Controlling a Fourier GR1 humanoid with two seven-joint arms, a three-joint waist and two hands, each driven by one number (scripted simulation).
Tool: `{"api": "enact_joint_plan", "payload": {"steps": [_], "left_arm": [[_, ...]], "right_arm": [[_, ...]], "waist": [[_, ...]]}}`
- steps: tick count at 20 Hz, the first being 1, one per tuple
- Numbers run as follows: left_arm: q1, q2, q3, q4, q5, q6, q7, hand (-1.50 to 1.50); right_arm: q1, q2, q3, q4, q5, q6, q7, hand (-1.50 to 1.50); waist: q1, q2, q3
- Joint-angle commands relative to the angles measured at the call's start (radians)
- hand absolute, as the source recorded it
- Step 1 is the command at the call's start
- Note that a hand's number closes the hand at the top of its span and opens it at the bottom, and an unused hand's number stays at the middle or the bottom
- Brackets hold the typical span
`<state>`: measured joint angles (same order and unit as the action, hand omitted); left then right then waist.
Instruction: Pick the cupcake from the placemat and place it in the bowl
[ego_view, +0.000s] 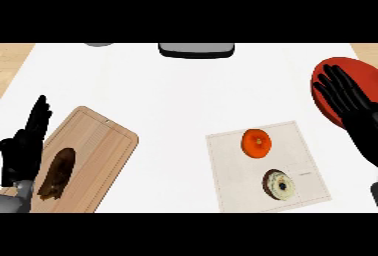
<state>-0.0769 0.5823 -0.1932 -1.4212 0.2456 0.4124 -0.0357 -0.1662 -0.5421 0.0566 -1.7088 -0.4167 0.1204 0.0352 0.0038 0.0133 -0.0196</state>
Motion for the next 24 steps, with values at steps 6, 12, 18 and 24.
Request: {"api": "enact_joint_plan", "payload": {"steps": [6, 12, 18, 24], "left_arm": [[-0.074, -0.137, -0.179, -0.106, 0.03, -0.182, -0.052, 0.0], [-0.084, -0.164, -0.238, -0.156, 0.063, -0.279, 0.006, 0.0], [-0.129, -0.171, -0.231, -0.161, 0.058, -0.292, 0.057, 0.0], [-0.108, -0.187, -0.238, -0.121, 0.041, -0.305, -0.002, 0.0]], "right_arm": [[0.183, 0.107, -0.09, -0.078, 0.156, -0.321, -0.032, 1.5], [0.339, 0.218, 0.045, -0.029, 0.435, -0.52, -0.091, -1.5], [0.3, 0.06, 0.202, -0.05, 0.783, -0.515, 0.134, -1.5], [0.247, -0.171, 0.217, -0.106, 0.835, -0.214, 0.482, -1.5]], "waist": [[-0.104, -0.024, 0.018], [-0.019, -0.015, 0.02], [-0.003, -0.014, 0.017], [0.009, -0.012, 0.013]]}}
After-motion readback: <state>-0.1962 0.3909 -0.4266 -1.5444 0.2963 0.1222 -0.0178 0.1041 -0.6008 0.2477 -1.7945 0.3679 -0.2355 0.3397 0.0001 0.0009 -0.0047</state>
